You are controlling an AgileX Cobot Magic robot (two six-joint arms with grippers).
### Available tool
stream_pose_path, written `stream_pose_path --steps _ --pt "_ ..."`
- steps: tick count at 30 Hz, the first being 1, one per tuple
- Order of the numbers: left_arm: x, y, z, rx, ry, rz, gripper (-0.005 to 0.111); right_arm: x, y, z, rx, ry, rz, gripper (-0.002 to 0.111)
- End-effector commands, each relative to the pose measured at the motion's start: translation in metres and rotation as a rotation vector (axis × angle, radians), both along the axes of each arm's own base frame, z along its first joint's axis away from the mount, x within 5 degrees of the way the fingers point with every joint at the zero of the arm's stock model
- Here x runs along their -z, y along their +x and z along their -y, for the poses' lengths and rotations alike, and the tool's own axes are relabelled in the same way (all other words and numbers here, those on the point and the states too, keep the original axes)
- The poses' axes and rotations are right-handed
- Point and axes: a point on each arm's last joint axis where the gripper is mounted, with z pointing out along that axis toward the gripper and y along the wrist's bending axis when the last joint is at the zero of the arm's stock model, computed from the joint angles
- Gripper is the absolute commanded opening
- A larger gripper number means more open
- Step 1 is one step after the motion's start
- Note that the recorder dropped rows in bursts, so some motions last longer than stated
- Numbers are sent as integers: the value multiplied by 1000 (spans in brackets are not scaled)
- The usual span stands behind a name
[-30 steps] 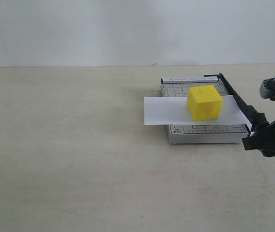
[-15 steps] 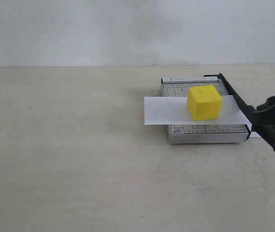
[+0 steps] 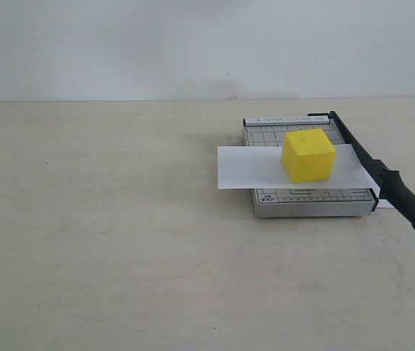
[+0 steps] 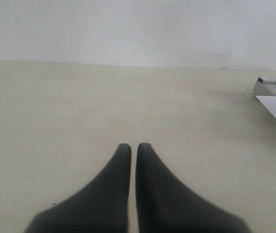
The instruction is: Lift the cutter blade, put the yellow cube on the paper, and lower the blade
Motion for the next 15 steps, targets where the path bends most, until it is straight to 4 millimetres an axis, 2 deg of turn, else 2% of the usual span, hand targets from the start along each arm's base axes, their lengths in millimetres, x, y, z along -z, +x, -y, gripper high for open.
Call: stream_pose_path --steps 1,6,15 --pt "1 0 0 -4 6 1 4 22 -30 3 -3 92 41 0" --pt "1 0 0 -4 6 1 4 19 -53 6 -8 194 161 0" --pt "1 0 0 -4 6 1 4 17 -55 6 -9 195 179 0"
